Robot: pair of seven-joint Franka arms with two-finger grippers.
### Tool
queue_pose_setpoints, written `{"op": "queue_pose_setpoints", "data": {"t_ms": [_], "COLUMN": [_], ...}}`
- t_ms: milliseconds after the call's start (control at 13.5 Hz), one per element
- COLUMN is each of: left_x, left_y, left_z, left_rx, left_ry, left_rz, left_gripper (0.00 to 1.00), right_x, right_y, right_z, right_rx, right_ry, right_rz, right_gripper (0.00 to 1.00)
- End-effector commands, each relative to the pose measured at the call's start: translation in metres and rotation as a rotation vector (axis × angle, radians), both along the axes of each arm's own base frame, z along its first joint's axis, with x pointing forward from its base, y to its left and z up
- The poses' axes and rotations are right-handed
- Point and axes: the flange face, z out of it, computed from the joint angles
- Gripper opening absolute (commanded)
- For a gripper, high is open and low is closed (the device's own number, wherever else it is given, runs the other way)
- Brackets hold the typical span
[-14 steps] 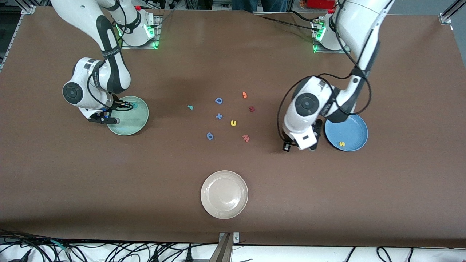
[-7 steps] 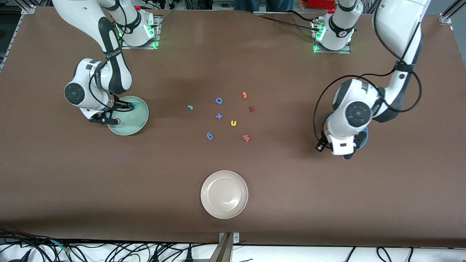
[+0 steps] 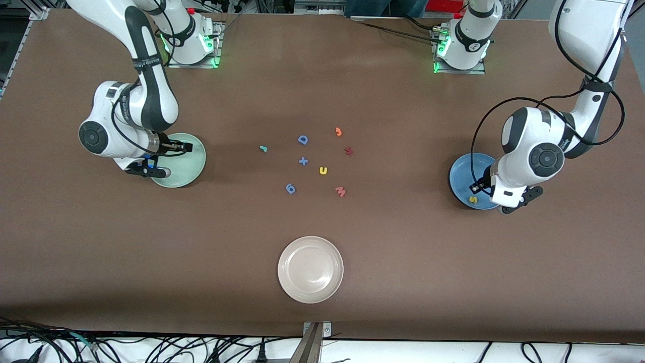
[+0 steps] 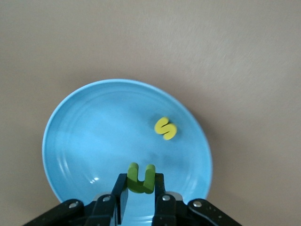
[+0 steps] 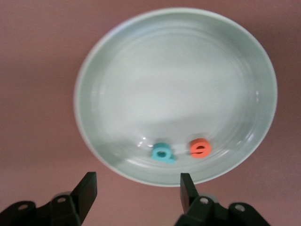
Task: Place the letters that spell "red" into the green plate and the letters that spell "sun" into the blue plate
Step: 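Move the right gripper back to the letters while the left gripper follows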
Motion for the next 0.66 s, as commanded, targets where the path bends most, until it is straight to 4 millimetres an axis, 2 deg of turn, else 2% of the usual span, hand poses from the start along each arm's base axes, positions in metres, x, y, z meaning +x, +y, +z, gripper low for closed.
{"op": "queue_pose_setpoints", "data": {"t_ms": [0, 74, 222, 369, 443, 591], "left_x": [-0.009, -0.009, -0.009, -0.007, -0.007, -0.010], "left_y": [0.000, 0.000, 0.000, -0.003, -0.015, -0.065], "left_z": [-0.001, -0.001, 0.001, 0.006, 0.011, 0.019], "left_rx": [-0.011, -0.011, -0.010, -0.006, -0.007, -0.029], "left_ry": [0.009, 0.010, 0.010, 0.000, -0.007, -0.023], "left_rz": [-0.090, -0.090, -0.091, -0.083, -0.095, -0.145], "left_gripper": [0.79, 1.00, 1.00, 1.00, 1.00, 1.00], "right_x": [0.006, 0.003, 0.000, -0.007, -0.009, -0.013], "right_y": [0.053, 0.079, 0.119, 0.152, 0.164, 0.179], "right_z": [0.022, 0.024, 0.022, 0.009, 0.003, -0.010], "right_rx": [-0.007, -0.032, -0.082, -0.092, -0.089, -0.105], "right_ry": [-0.007, -0.018, -0.064, -0.086, -0.091, -0.105], "right_rz": [-0.016, -0.041, -0.104, -0.175, -0.208, -0.251], "right_gripper": [0.82, 0.82, 0.82, 0.82, 0.82, 0.82]}}
